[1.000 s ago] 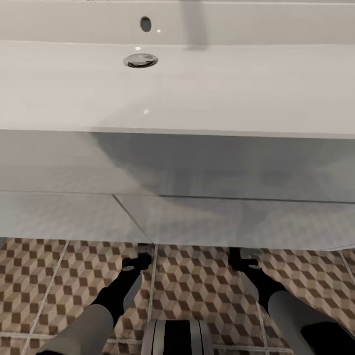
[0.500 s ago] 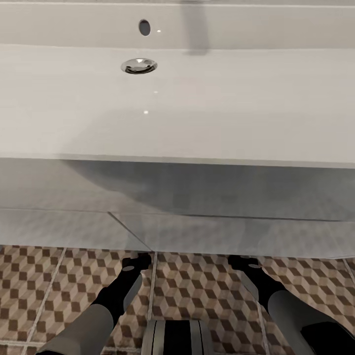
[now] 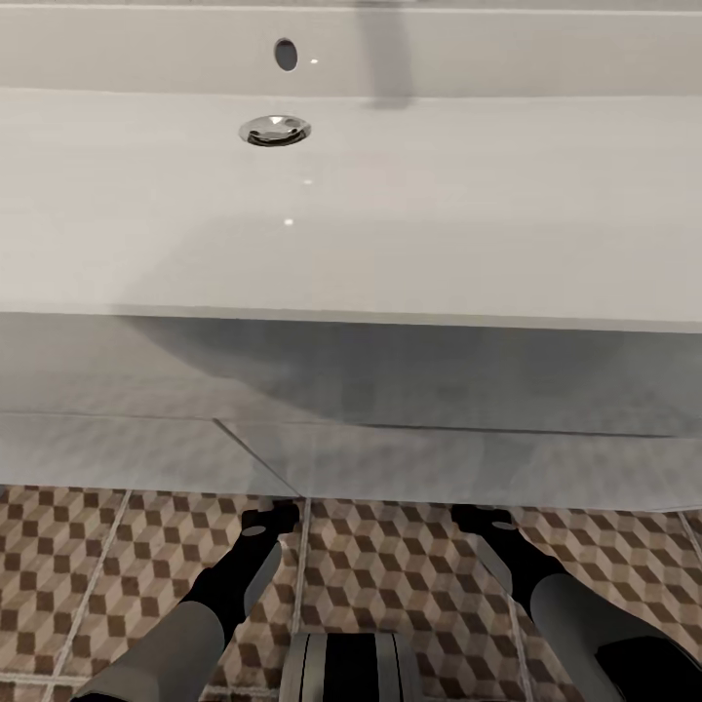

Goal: Take the four mousetraps from the cabinet in the bathroom and place them on the bathroom floor. Make sure all four end up on the same floor surface, and ensure that at least two of them are either under or directly next to the same bathroom sink.

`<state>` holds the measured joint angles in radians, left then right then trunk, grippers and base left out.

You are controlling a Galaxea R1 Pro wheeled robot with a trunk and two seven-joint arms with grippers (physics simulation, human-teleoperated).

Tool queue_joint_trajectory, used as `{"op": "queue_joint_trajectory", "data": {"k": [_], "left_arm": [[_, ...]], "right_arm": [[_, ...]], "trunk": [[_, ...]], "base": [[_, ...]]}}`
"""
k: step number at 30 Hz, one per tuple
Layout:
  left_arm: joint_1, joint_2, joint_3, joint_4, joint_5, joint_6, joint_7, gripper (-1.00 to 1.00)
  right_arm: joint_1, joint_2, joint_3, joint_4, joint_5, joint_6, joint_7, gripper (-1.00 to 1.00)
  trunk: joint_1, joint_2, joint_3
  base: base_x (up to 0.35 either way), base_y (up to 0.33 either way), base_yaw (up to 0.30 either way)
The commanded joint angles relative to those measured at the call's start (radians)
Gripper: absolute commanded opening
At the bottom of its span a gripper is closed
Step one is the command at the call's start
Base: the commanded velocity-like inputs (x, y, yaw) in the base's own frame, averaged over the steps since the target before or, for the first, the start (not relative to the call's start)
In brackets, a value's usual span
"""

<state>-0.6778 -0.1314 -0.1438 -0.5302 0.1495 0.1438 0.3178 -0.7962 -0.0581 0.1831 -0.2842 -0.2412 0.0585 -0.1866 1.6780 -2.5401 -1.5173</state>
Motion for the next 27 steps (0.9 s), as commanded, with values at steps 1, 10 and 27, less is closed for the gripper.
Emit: {"op": "queue_joint_trajectory", "data": {"k": [1, 10, 27], "left_arm": [[0.0, 0.001, -0.008, -0.002, 0.009, 0.006, 0.01, -1.0], [0.0, 0.001, -0.007, -0.002, 0.009, 0.006, 0.01, -1.0], [0.0, -0.006, -0.004, -0.004, 0.009, 0.004, 0.01, -1.0]], "right_arm": [[0.0, 0.0, 0.008, -0.003, -0.012, 0.008, -0.009, -1.0], [0.0, 0.001, 0.01, -0.002, -0.01, 0.009, -0.014, -1.0], [0.0, 0.002, 0.012, -0.003, -0.009, 0.005, -0.01, -1.0]], "trunk": [[0.0, 0.0, -0.001], [0.0, 0.0, -0.001], [0.0, 0.0, -0.001]], "base": [[0.0, 0.0, -0.044], [0.0, 0.0, -0.104], [0.0, 0.0, -0.006]]}}
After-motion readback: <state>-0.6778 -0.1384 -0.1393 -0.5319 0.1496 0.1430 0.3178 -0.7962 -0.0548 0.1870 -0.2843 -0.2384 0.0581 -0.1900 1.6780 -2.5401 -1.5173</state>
